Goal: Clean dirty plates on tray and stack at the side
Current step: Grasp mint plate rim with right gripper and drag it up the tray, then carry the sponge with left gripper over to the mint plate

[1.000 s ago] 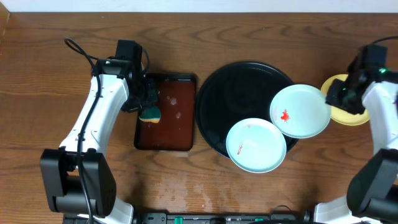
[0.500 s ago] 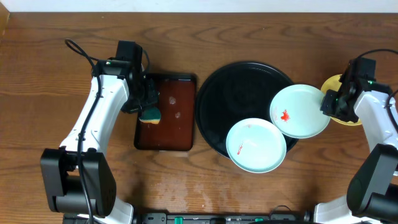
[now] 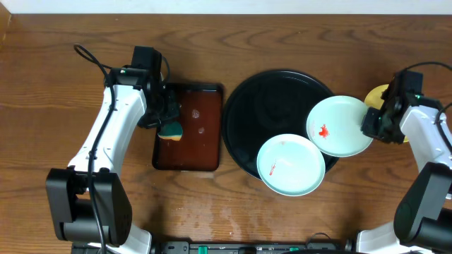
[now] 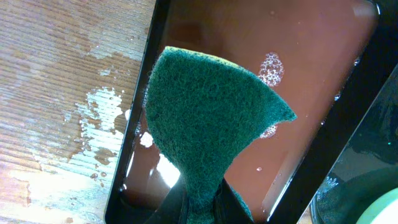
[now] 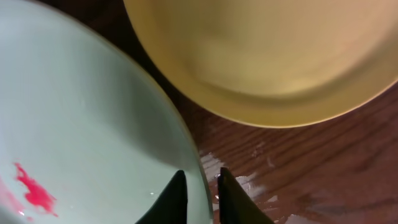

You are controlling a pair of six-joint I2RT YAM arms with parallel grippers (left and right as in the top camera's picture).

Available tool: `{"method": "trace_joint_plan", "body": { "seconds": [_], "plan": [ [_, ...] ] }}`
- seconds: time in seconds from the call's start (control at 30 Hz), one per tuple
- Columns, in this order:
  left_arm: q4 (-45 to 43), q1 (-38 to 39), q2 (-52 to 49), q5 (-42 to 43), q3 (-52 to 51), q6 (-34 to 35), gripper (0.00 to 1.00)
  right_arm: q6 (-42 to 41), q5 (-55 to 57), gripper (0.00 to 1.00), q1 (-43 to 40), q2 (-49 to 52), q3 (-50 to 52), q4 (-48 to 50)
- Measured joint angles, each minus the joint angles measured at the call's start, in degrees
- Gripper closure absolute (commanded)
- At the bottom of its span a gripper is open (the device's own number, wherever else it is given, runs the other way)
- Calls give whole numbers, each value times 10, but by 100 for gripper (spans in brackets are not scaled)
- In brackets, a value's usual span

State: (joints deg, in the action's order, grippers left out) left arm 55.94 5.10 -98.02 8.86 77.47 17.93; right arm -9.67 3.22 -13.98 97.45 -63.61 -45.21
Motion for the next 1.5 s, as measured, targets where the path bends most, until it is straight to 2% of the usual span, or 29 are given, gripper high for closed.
{"method": "trace_joint_plan", "body": {
  "seconds": [0.13,0.33,0.53,0.7,1.0,1.2,1.37,1.43,1.47,1.5],
  "plan": [
    [0,0,0,0,0,0,92,-2,-4,99,0,0,6,6],
    [1,0,0,0,0,0,92,-2,-55,99,-1,0,-2,17],
    [1,0,0,0,0,0,92,-7,-152,99,-1,-1,-65,46],
    [-3,0,0,0,0,0,92,-21,-199,99,10,-3,-78,73],
    [-7,0,0,0,0,0,92,-75,-169,99,114,11,-75,110],
    [-9,0,0,0,0,-2,92,-123,-117,99,191,60,-72,120],
    [-33,3,0,0,0,-13,92,-148,-97,99,220,103,-70,161],
    [-41,8,0,0,0,-15,93,-156,-93,92,224,118,-70,174],
    [-45,14,0,0,0,-17,92,-158,-92,83,225,125,-70,176],
    [-48,19,0,0,0,-19,92,-162,-91,68,226,130,-70,176]
  ]
}}
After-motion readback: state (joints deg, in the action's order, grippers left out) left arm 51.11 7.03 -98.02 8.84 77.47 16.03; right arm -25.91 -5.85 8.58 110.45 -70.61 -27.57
